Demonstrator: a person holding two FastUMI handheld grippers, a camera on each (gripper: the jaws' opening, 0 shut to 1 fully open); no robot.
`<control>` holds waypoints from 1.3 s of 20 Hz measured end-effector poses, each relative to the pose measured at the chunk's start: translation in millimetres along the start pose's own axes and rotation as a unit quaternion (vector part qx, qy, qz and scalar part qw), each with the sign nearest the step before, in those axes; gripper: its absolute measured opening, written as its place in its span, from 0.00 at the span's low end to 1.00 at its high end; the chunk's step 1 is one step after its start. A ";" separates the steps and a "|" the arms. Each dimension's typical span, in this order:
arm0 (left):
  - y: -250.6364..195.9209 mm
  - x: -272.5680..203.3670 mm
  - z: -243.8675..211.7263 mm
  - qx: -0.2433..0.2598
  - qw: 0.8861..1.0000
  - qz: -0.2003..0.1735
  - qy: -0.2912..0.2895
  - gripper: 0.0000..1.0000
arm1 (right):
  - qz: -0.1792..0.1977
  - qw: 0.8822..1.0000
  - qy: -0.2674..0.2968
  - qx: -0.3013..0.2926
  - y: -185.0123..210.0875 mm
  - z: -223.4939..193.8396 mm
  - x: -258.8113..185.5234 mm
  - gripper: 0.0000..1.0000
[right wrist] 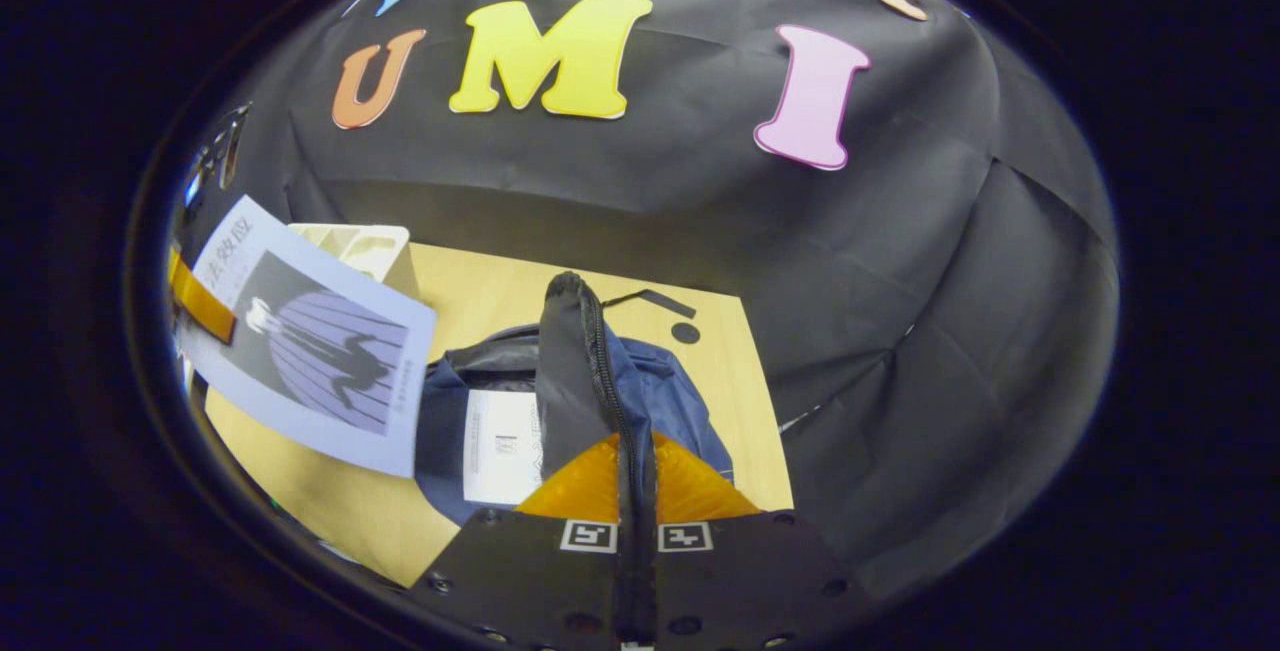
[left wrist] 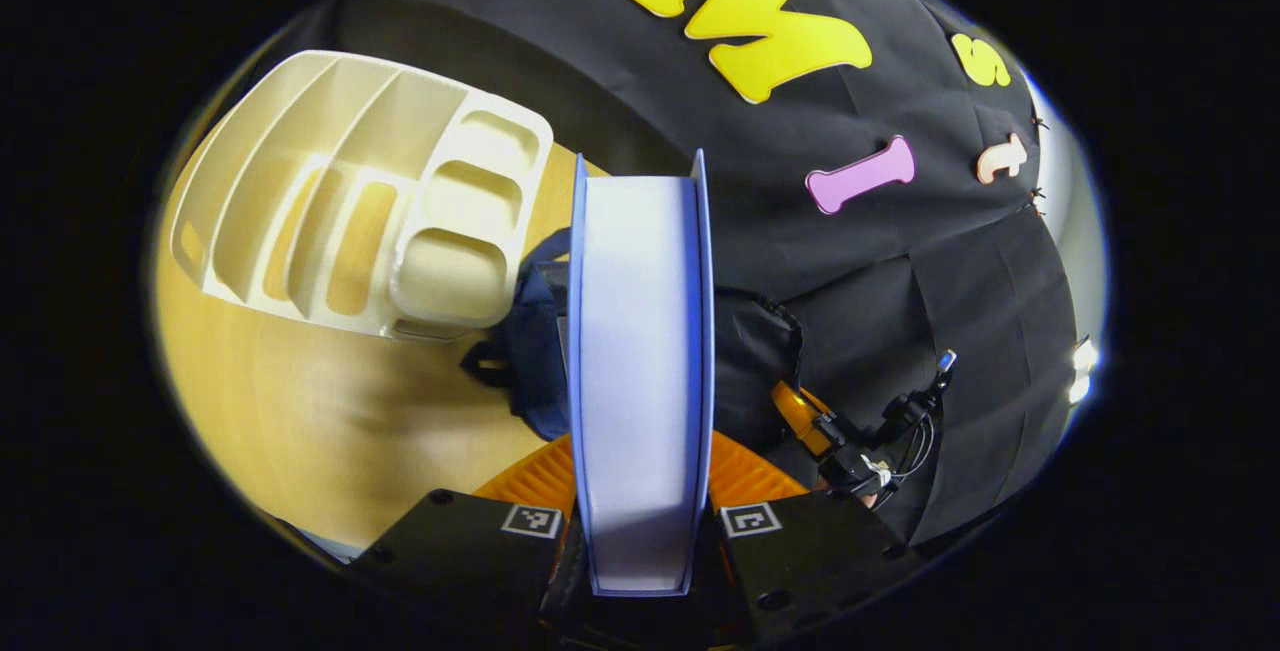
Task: Open the schoolbag, grab two books from the bookshelf and put them into the schoolbag.
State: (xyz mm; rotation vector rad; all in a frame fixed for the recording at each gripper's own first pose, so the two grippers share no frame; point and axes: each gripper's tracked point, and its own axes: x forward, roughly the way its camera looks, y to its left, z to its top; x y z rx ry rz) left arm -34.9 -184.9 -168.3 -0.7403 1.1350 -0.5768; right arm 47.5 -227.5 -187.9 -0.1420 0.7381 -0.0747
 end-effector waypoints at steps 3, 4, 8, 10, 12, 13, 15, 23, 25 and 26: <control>3.4 36.2 -10.5 -0.016 1.000 0.010 0.009 0.43 | -0.001 1.000 0.001 -0.005 -0.9 0.0 0.3 0.00; 3.2 46.7 -10.4 -0.038 0.999 0.009 0.010 0.43 | -0.001 1.000 0.002 -0.006 -0.7 0.5 0.6 0.00; 10.3 88.2 -8.9 -0.060 0.998 0.009 -0.004 0.44 | -0.001 1.000 0.005 -0.010 -3.1 2.2 1.9 0.00; 10.7 102.8 -9.2 -0.061 0.998 0.005 -0.004 0.44 | 0.000 1.000 0.006 -0.015 -2.5 3.2 2.0 0.00; 6.4 116.8 -10.2 -0.068 0.998 -0.008 0.000 0.43 | -0.002 1.000 0.007 -0.020 -4.9 4.0 0.6 0.00; 2.9 122.7 -13.0 -0.068 0.998 -0.018 0.003 0.44 | -0.005 1.000 0.007 -0.021 -6.2 5.0 1.6 0.00; 0.4 135.3 -16.1 -0.063 0.998 -0.027 0.002 0.44 | -0.009 1.000 0.006 -0.023 -9.1 8.3 0.0 0.00; -12.2 185.6 -16.6 -0.070 0.996 -0.062 0.009 0.44 | -0.019 0.999 -0.005 -0.035 -14.7 22.4 -9.5 0.00; -15.4 200.0 -15.6 -0.084 0.994 -0.072 0.007 0.43 | -0.018 0.999 -0.006 -0.036 -12.6 24.6 -9.8 0.00; -16.3 207.7 -16.5 -0.091 0.993 -0.078 0.008 0.44 | -0.016 0.999 -0.007 -0.036 -11.5 26.9 -9.9 0.00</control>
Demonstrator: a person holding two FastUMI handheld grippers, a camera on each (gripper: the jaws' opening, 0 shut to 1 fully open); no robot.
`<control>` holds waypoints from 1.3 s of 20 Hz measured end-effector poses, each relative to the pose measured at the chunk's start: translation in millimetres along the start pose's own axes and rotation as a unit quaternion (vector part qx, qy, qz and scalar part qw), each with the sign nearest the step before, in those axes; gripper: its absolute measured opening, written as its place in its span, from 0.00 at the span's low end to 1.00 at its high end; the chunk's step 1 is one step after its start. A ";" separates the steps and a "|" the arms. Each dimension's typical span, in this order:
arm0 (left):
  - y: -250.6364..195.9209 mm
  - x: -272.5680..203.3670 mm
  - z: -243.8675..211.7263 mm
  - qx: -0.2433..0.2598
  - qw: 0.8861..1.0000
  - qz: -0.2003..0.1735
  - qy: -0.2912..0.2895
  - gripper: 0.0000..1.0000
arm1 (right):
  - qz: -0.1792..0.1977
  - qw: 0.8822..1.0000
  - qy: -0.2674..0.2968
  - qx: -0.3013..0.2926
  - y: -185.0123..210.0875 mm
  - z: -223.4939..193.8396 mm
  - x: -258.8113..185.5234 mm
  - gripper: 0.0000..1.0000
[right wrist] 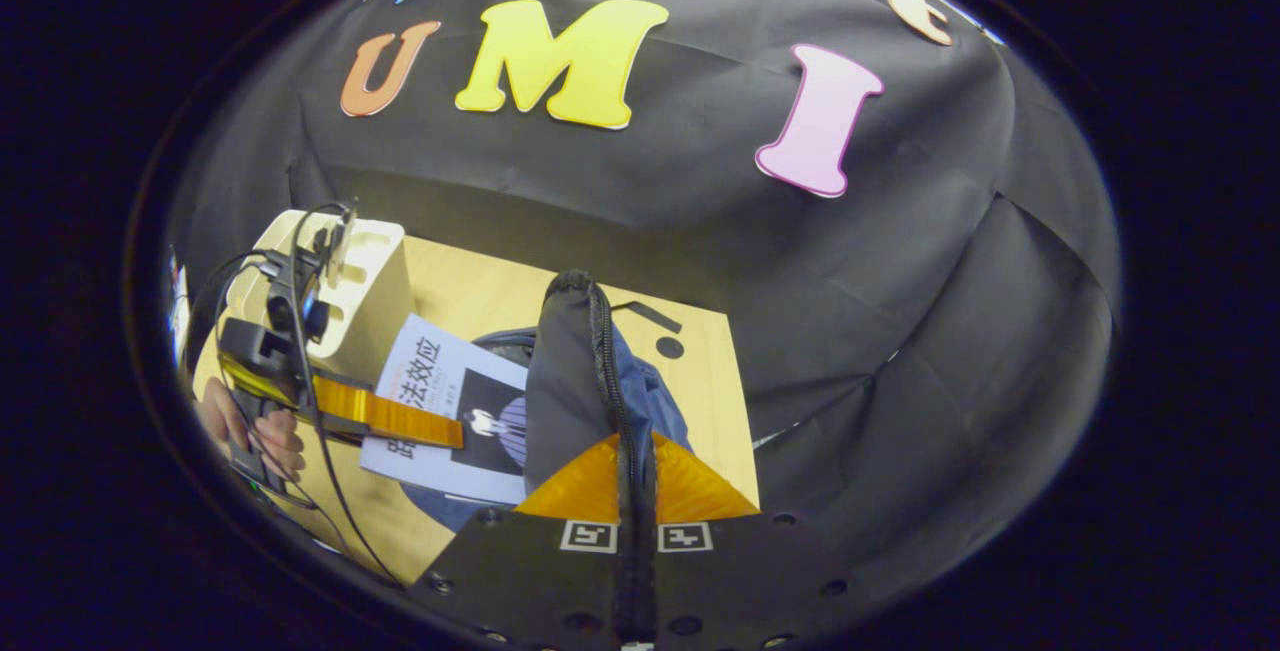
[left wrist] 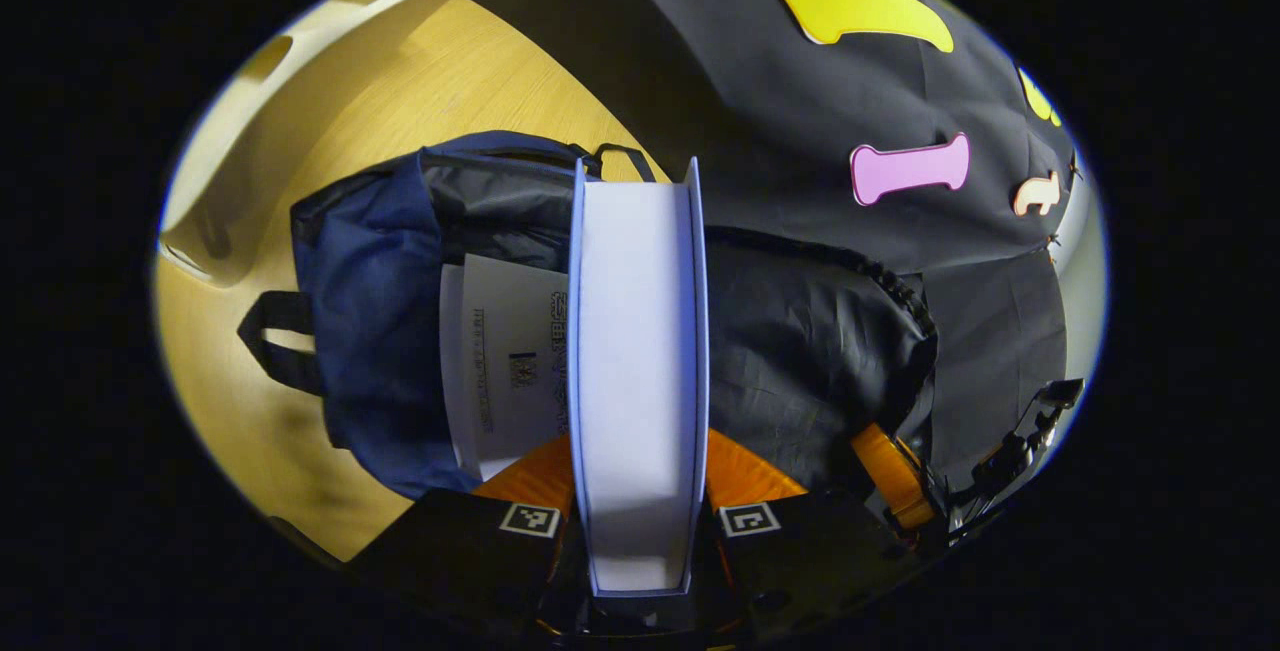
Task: Open the schoolbag, grab two books from the bookshelf and put them into the schoolbag.
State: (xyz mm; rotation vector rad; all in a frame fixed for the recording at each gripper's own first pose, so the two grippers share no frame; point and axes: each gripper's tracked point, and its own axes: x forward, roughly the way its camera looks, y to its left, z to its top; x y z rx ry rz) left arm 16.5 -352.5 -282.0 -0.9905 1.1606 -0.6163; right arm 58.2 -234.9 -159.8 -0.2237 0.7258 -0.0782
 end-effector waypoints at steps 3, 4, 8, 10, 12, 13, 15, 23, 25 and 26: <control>-0.2 21.6 -2.3 -0.026 0.999 -0.025 0.003 0.43 | 0.003 1.000 -0.001 0.000 2.9 1.0 -0.5 0.00; 0.3 28.6 -3.7 -0.026 0.999 -0.032 0.006 0.44 | 0.004 1.000 -0.001 -0.001 4.1 1.9 -0.6 0.00; 6.5 52.0 -8.3 -0.034 0.998 -0.046 0.017 0.44 | 0.008 1.000 0.002 -0.002 6.3 1.5 -0.5 0.00; 9.0 57.7 -6.2 -0.035 0.998 -0.052 0.021 0.46 | 0.008 1.000 0.003 0.000 6.2 2.4 1.0 0.00; 14.6 61.9 -5.6 -0.034 0.998 -0.038 0.025 0.46 | 0.012 1.000 0.006 0.004 7.0 1.0 2.8 0.00; 18.9 63.2 -5.1 -0.030 0.999 -0.027 0.026 0.51 | 0.014 1.000 0.007 0.008 8.1 0.2 4.1 0.00; 24.9 63.9 -5.9 -0.028 0.999 -0.008 0.034 0.61 | 0.016 1.000 0.009 0.010 9.4 -1.9 4.8 0.00; 46.7 33.1 -10.1 0.020 0.992 0.111 0.063 0.80 | 0.023 1.000 0.011 0.014 14.2 -6.0 9.1 0.00; 54.1 13.7 -11.0 0.037 0.983 0.163 0.077 0.82 | 0.025 1.000 0.009 0.015 17.9 -5.9 8.8 0.00; 54.8 3.6 -8.2 0.051 0.979 0.180 0.077 0.89 | 0.027 0.999 0.008 0.017 20.0 -6.3 8.5 0.00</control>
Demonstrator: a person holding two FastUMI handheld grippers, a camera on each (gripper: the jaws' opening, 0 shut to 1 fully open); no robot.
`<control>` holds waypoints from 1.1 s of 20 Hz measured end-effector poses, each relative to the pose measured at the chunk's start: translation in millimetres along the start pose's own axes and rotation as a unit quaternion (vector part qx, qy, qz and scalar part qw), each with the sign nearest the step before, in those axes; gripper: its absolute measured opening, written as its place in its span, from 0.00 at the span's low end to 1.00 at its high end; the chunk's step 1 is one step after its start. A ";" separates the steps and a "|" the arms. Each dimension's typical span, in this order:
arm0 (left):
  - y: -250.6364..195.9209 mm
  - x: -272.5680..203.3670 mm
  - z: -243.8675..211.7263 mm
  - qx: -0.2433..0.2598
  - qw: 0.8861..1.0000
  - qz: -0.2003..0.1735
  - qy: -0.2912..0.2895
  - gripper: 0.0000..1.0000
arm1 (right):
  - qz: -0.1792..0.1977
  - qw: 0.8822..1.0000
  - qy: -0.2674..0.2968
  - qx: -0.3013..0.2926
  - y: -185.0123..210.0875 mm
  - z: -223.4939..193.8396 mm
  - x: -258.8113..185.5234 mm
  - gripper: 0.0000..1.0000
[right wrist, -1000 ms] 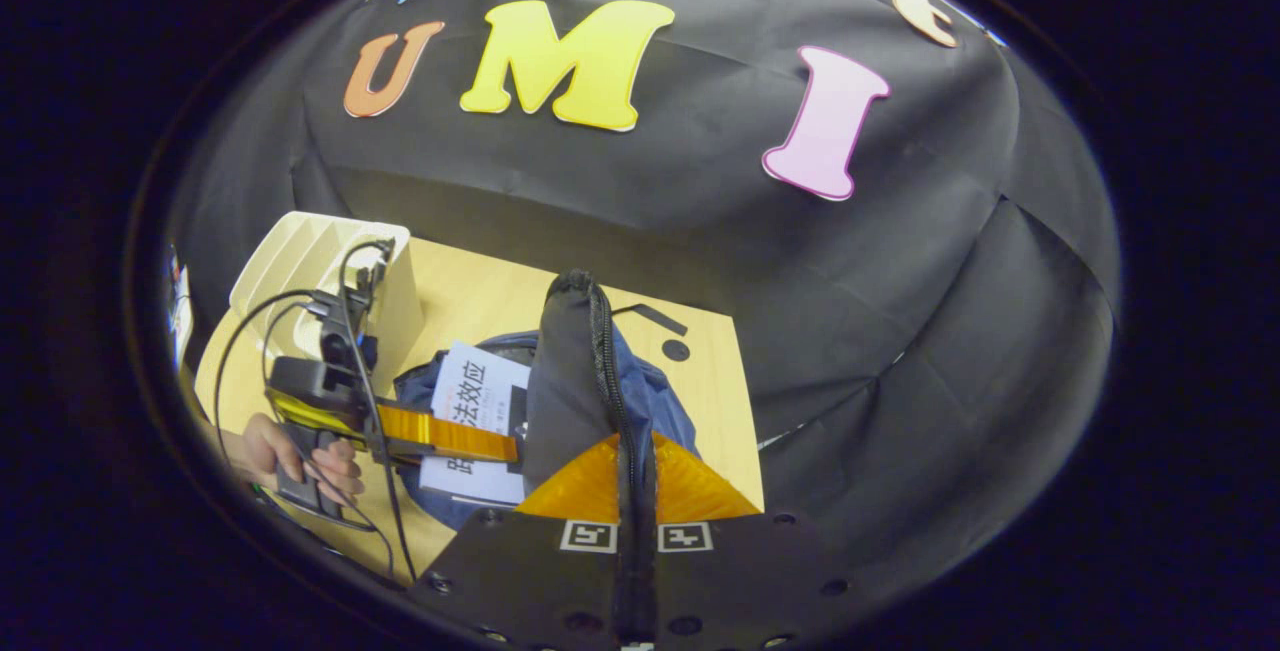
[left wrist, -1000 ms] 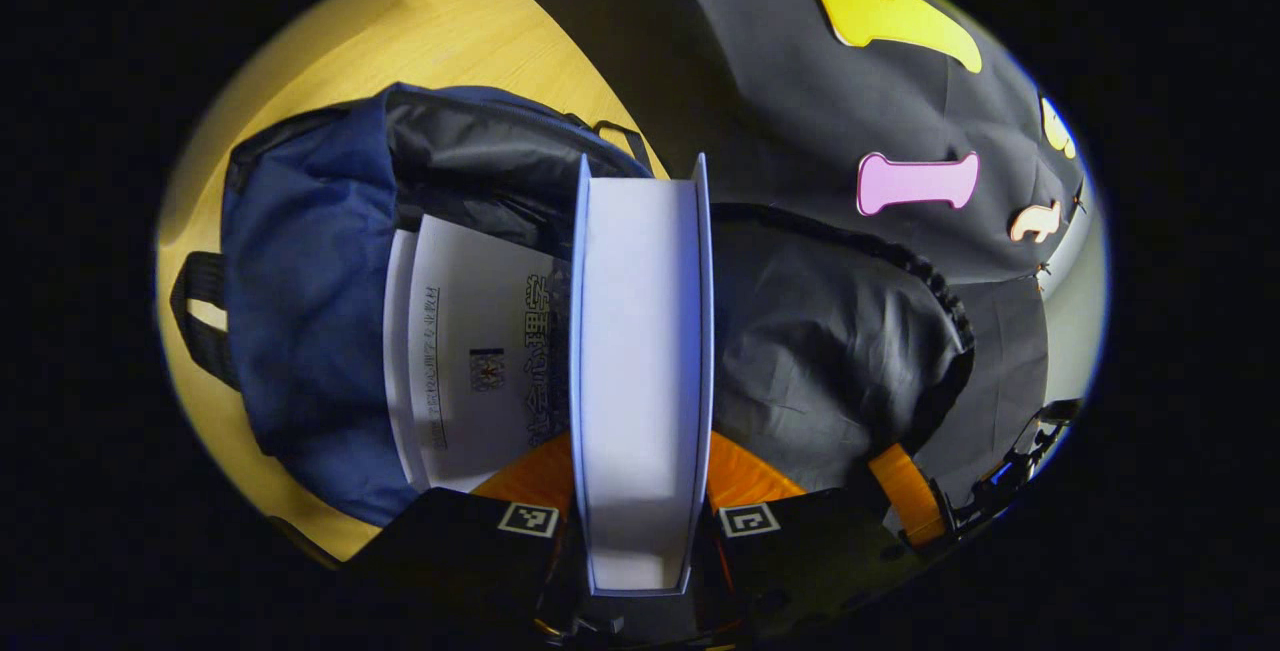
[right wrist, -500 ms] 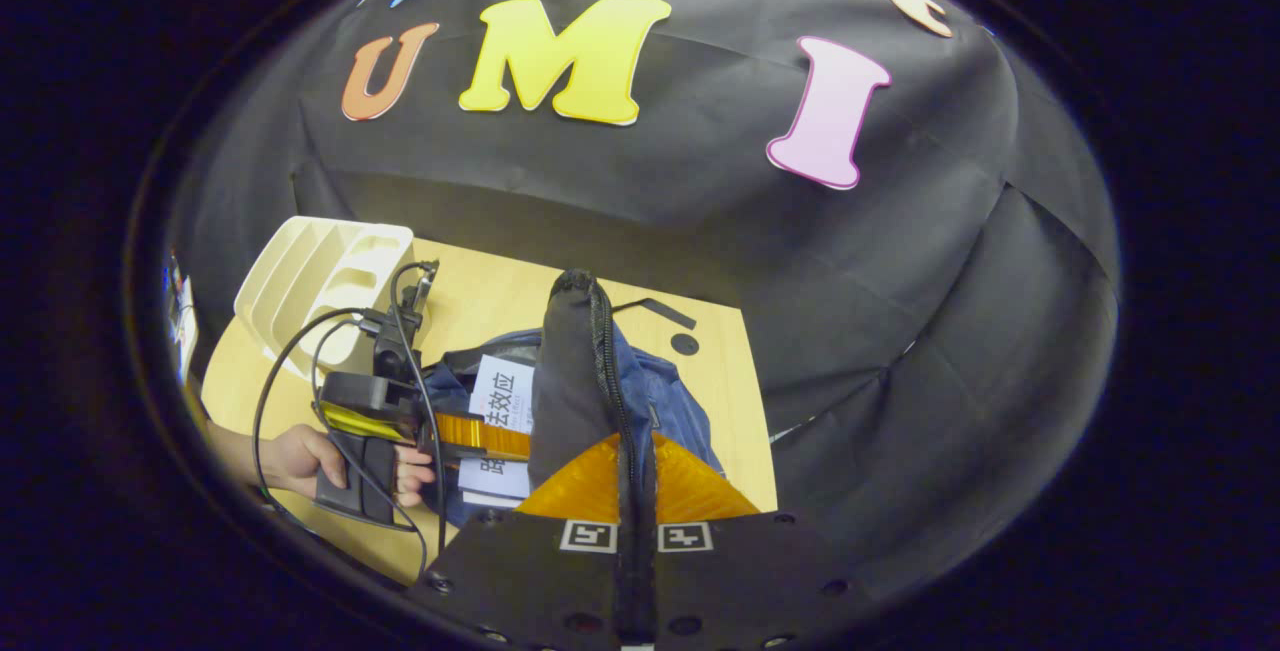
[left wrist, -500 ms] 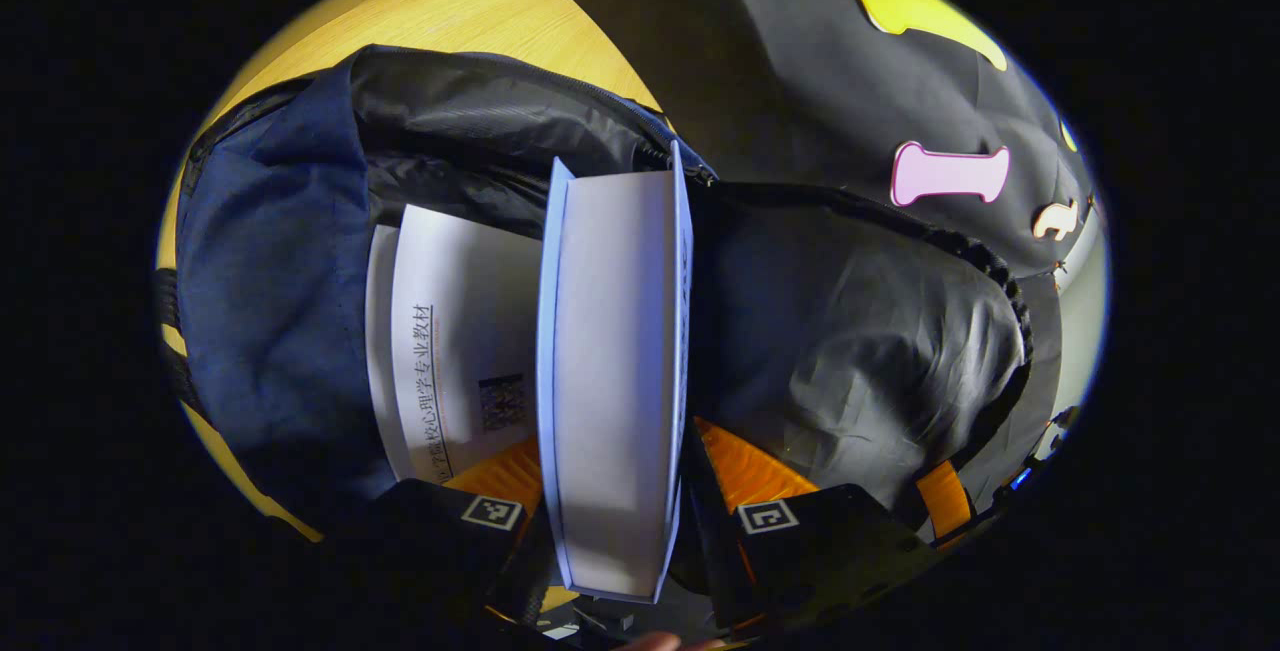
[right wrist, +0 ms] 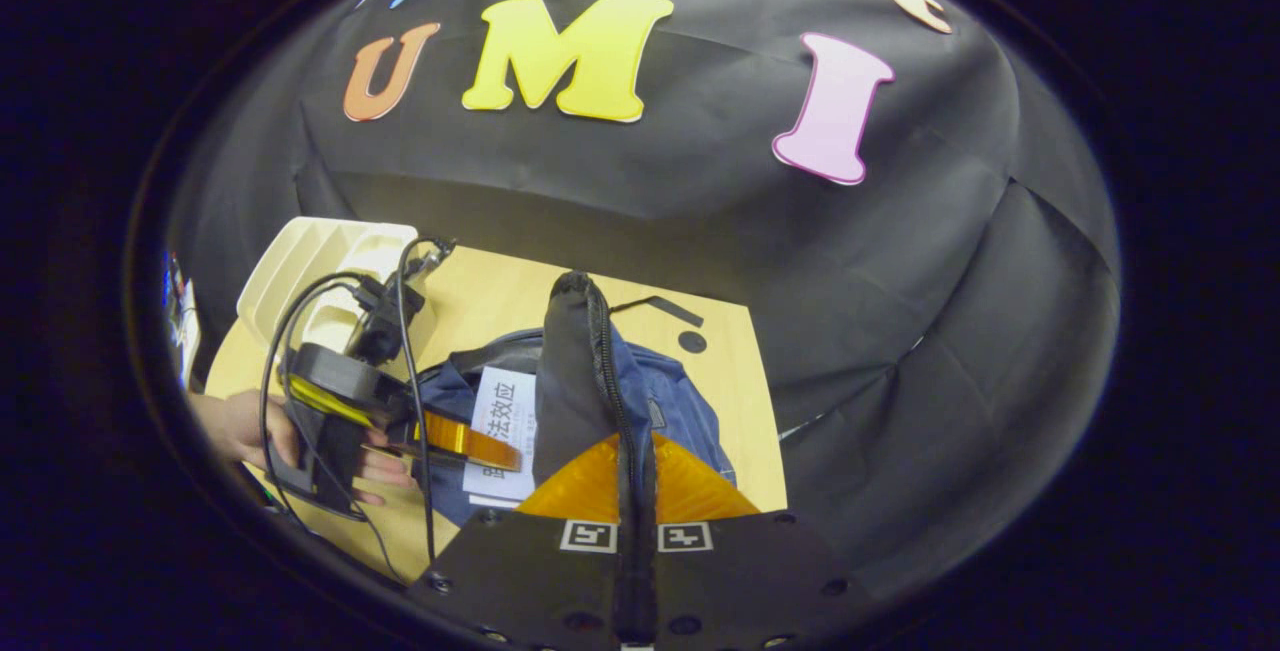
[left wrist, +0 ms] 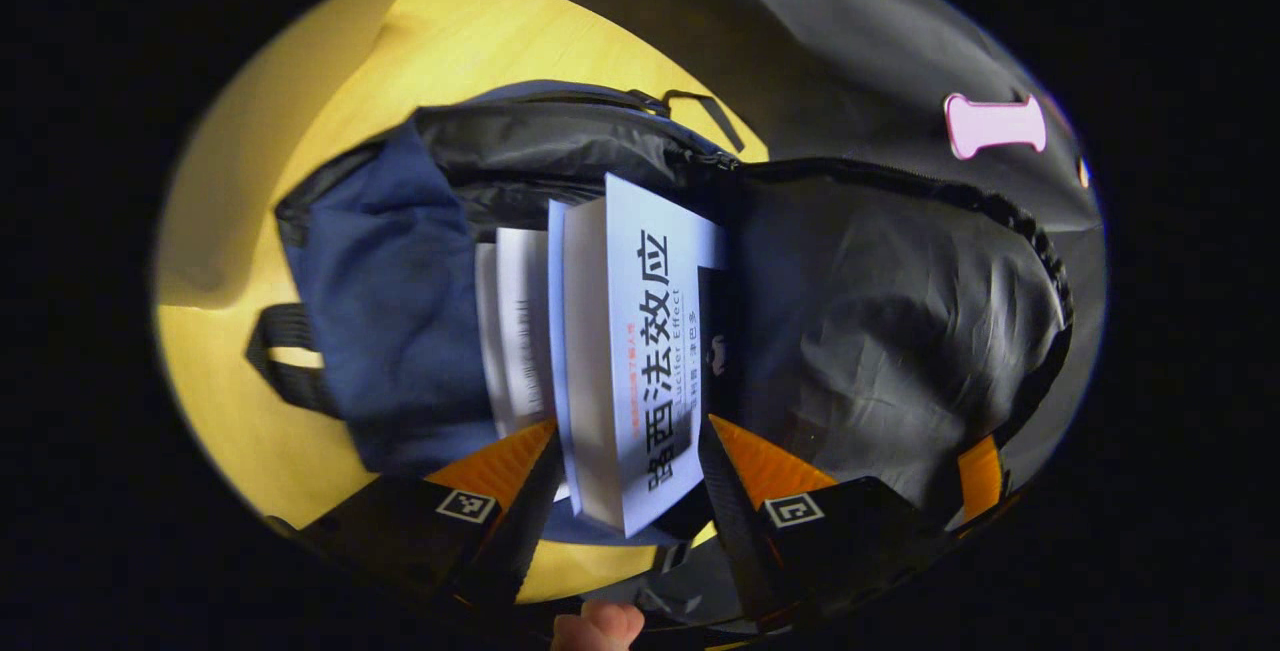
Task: Open the schoolbag, grab two books from the bookshelf and put them into the schoolbag.
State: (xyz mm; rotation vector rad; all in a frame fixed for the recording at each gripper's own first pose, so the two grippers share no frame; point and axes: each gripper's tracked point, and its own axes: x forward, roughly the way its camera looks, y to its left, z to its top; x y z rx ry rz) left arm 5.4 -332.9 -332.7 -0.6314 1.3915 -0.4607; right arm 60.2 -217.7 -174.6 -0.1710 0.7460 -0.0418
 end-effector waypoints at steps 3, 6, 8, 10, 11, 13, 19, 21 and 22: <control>8.6 -32.6 4.6 0.046 0.998 0.050 -0.012 0.82 | 0.008 1.000 -0.002 0.010 9.7 -1.9 0.1 0.00; 18.6 -70.5 6.8 0.091 0.991 0.098 -0.022 0.82 | 0.016 1.000 -0.009 0.016 21.3 -0.6 0.2 0.00; 30.9 -92.9 7.2 0.115 0.985 0.129 -0.030 0.82 | 0.026 0.999 -0.011 0.021 31.5 -1.2 -0.2 0.00; 48.6 -116.3 6.7 0.126 0.978 0.163 -0.042 0.82 | 0.037 0.999 -0.011 0.026 43.4 -4.6 -0.3 0.00; 52.0 -127.3 6.7 0.128 0.976 0.172 -0.049 0.82 | 0.042 0.999 -0.011 0.029 48.9 -7.3 -0.9 0.00; 65.6 -153.4 11.7 0.134 0.968 0.196 -0.077 0.82 | 0.051 0.998 -0.009 0.031 63.3 -11.3 0.0 0.00; 74.4 -244.3 40.1 0.137 0.942 0.227 -0.207 0.82 | 0.093 0.995 -0.003 0.030 119.5 -21.8 2.5 0.00; 75.1 -276.5 55.6 0.144 0.925 0.231 -0.263 0.82 | 0.111 0.993 0.005 0.040 139.9 -28.8 5.7 0.00; 76.2 -293.4 63.2 0.147 0.916 0.236 -0.291 0.82 | 0.117 0.992 0.009 0.044 148.5 -31.7 8.1 0.00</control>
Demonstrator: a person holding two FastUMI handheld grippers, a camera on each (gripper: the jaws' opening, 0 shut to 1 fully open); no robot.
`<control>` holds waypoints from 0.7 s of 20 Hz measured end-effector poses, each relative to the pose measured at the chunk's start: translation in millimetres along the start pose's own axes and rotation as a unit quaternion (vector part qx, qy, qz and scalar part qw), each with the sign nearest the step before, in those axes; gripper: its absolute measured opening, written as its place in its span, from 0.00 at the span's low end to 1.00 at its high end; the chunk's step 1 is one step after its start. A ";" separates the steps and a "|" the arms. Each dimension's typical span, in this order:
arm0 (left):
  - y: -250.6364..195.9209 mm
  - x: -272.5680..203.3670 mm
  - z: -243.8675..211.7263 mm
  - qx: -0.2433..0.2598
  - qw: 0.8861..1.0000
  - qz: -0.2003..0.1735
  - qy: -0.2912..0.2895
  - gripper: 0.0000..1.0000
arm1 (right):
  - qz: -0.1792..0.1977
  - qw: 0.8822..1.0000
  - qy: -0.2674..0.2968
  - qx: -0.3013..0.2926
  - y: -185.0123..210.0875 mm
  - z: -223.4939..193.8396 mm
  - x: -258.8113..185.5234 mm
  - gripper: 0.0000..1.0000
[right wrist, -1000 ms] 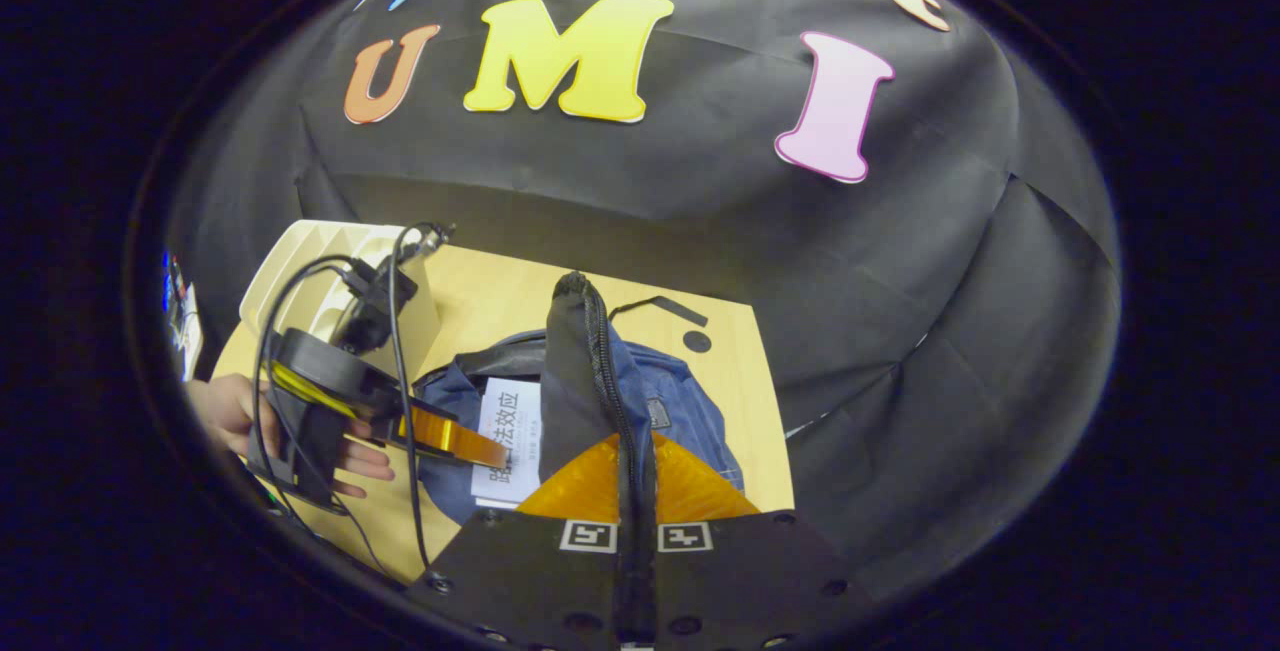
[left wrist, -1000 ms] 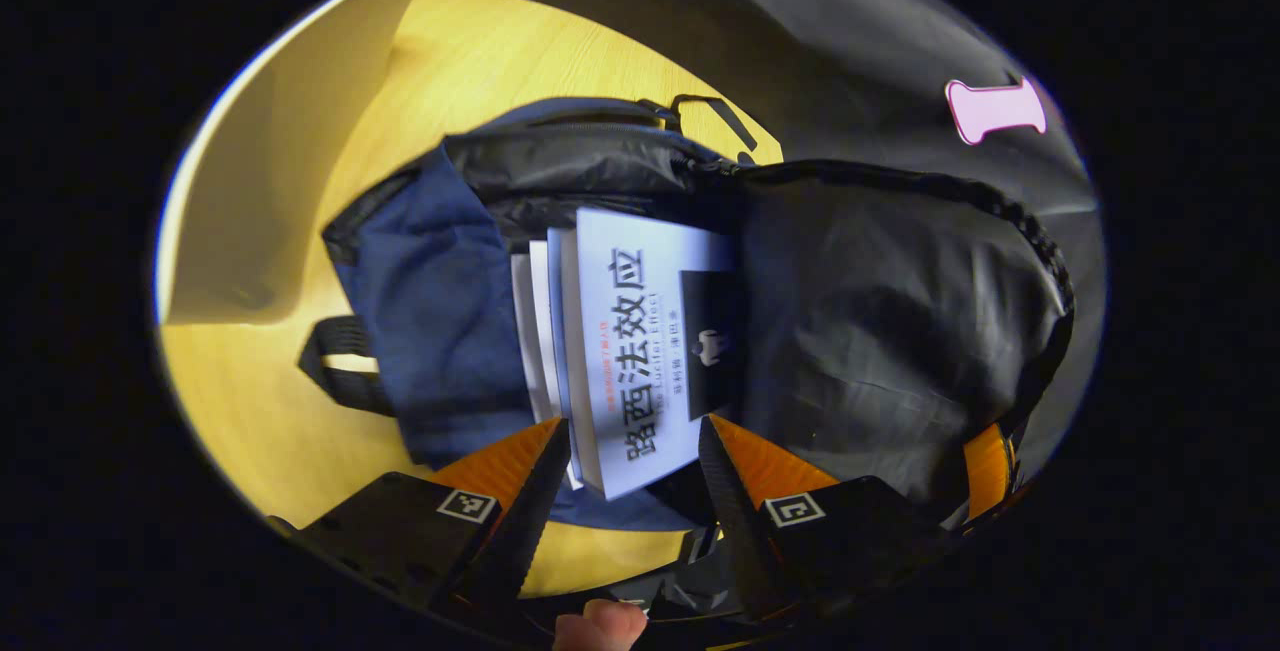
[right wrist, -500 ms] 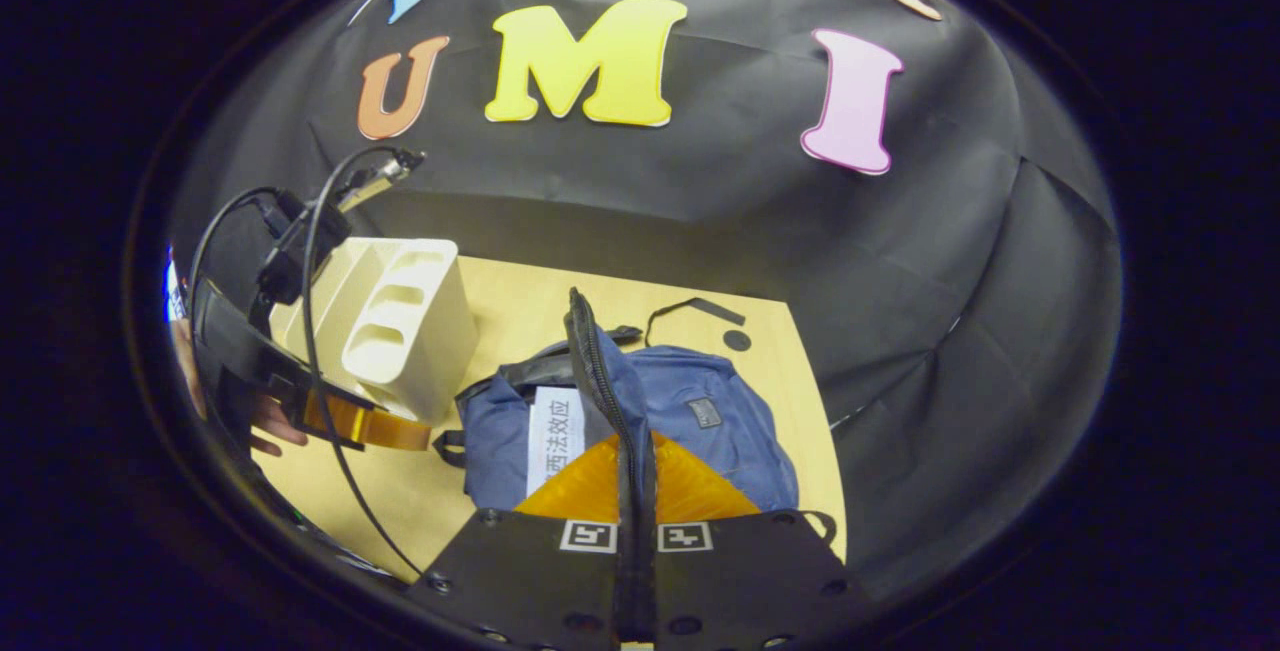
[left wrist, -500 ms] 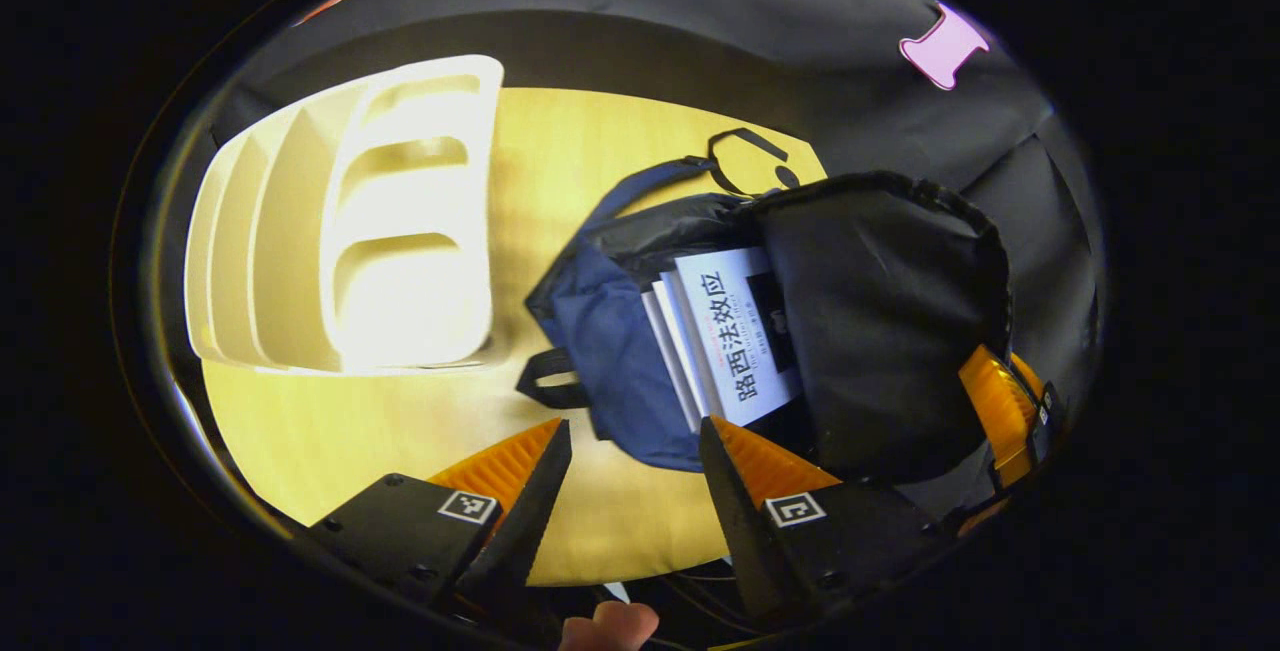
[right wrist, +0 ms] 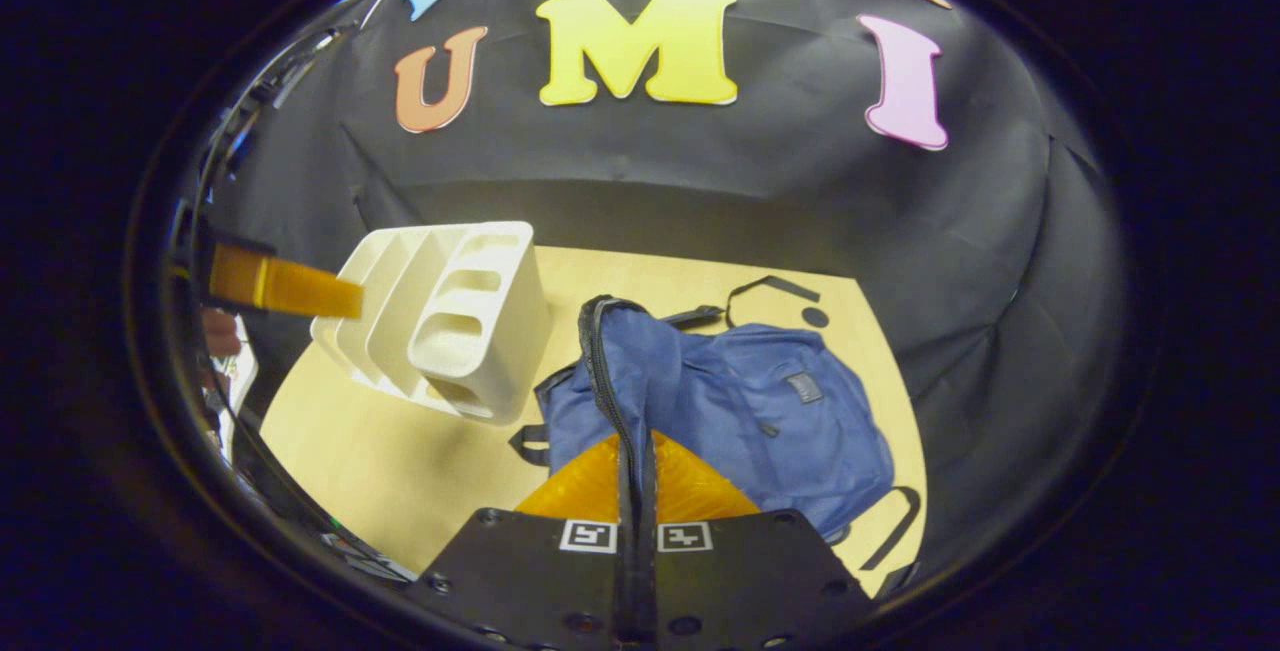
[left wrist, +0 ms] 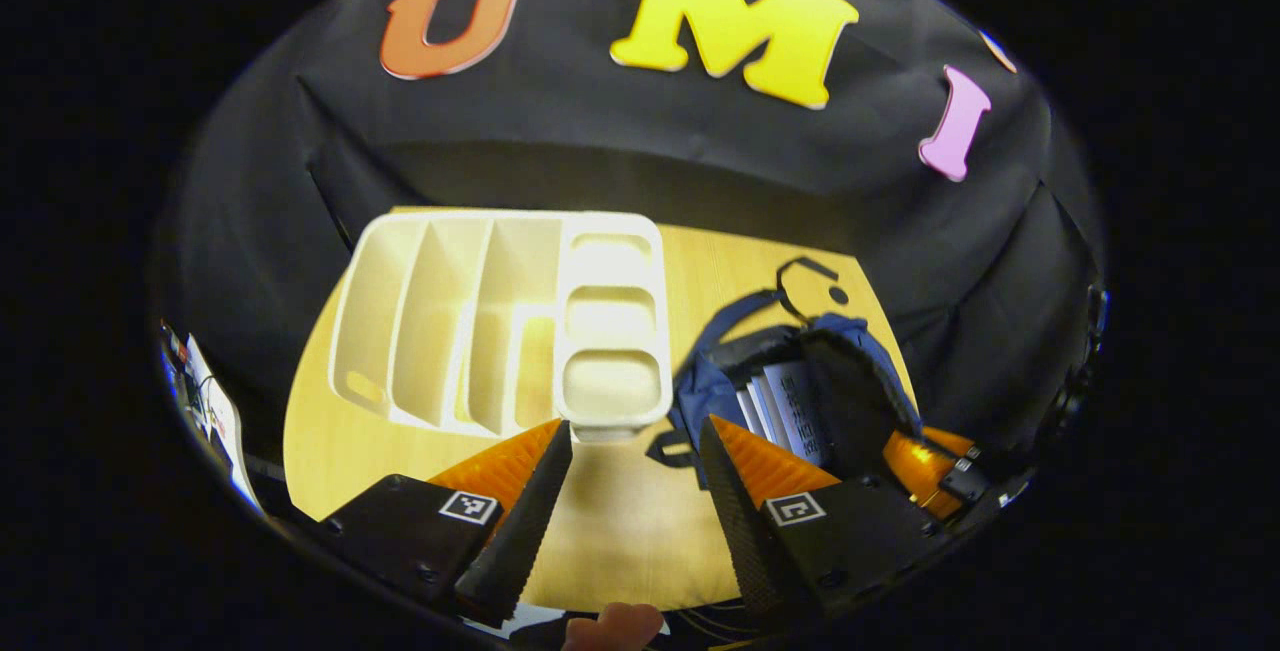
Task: Open the schoolbag, grab two books from the bookshelf and put them into the schoolbag.
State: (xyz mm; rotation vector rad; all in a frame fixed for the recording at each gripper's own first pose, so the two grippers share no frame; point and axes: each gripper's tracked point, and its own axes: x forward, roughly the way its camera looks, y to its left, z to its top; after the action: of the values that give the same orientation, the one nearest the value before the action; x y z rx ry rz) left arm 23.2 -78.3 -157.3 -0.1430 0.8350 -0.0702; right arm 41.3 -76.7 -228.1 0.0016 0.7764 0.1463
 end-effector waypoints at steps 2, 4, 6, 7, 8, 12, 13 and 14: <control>14.0 -15.6 23.5 -0.002 0.999 0.016 -0.052 0.82 | 0.010 1.000 0.006 0.004 14.7 -8.3 8.8 0.00; 30.4 -30.5 47.9 -0.003 0.994 0.028 -0.101 0.82 | 0.016 1.000 0.012 0.005 26.9 -15.1 18.0 0.00; 45.5 -39.6 61.9 0.001 0.990 0.040 -0.137 0.83 | 0.018 1.000 0.017 0.003 35.5 -17.2 22.0 0.01; 49.6 -43.3 68.2 0.001 0.988 0.044 -0.150 0.87 | 0.019 1.000 0.019 0.002 40.4 -20.4 23.6 0.01; 55.8 -50.8 75.4 0.001 0.986 0.047 -0.161 0.92 | 0.020 1.000 0.019 0.000 44.9 -22.7 27.6 0.04; 62.8 -66.1 88.7 0.014 0.979 0.055 -0.197 0.99 | 0.030 0.999 0.027 0.004 59.9 -32.2 36.8 0.18; 62.9 -68.3 94.4 0.020 0.977 0.056 -0.206 0.99 | 0.034 0.999 0.028 0.007 63.1 -34.7 42.9 0.20; 63.5 -69.3 98.1 0.025 0.975 0.058 -0.213 0.99 | 0.040 0.999 0.033 0.010 67.1 -38.5 44.9 0.30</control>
State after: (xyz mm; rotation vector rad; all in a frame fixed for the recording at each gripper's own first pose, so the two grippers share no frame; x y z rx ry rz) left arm 50.0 2.3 -51.4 -0.0575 0.4108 0.0488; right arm 37.2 -6.4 -283.2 0.0474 0.8438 0.2142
